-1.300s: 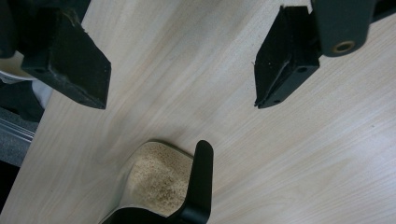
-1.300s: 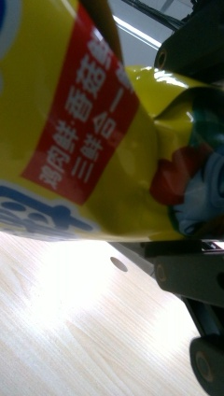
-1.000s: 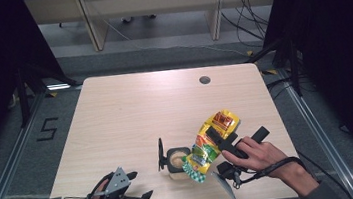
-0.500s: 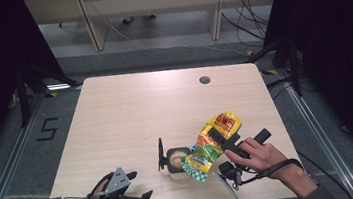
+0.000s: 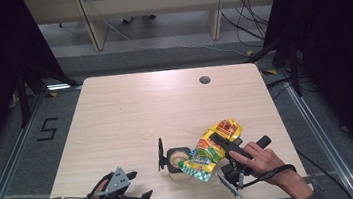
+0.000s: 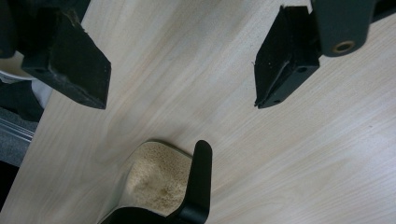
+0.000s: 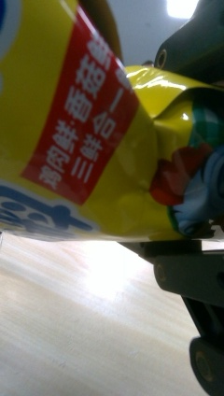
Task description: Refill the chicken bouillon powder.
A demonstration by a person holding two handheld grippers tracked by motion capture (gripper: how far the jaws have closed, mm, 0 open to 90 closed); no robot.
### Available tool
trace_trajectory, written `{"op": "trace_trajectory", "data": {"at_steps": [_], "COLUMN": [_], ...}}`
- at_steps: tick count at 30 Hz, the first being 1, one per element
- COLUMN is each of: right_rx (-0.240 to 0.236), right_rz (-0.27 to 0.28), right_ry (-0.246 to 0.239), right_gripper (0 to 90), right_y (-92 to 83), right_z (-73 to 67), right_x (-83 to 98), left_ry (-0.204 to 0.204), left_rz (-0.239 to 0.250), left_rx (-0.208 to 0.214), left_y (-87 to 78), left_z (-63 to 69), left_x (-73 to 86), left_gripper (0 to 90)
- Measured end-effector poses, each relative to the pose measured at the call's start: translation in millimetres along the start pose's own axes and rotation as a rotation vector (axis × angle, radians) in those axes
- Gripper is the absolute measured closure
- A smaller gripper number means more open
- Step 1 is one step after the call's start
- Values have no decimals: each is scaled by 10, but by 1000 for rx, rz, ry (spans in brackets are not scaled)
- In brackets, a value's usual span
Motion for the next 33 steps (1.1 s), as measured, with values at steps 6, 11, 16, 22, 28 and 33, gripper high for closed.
{"op": "trace_trajectory", "data": {"at_steps": [6,11,16,22,28,33], "right_rx": [-11,-40,-56,-85,-104,-137], "right_rz": [62,87,105,134,121,127], "right_ry": [20,140,160,286,346,525], "right_gripper": [490,490,490,490,491,491], "right_y": [29,10,2,50,94,95], "right_z": [46,3,9,-60,-79,-114], "right_x": [30,74,118,156,217,290], "left_ry": [1,2,3,-6,7,-12], "left_rz": [24,15,16,1,14,21], "left_rx": [-7,-9,-6,-12,-7,-10], "left_y": [8,-4,-9,-12,-11,-12], "left_z": [8,11,10,13,8,20], "left_x": [0,-5,-7,-3,-8,-9], "left_gripper": [184,184,184,184,184,184]}}
Point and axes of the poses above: each handheld gripper's, and its own axes: y roughly forward along the jaws, x roughly out of its underside, z roughly to its right, the point moved 1 cm from there along y, roughly forward along the jaws, and after that the axes turned 6 degrees about y, right-handed, at the moved point
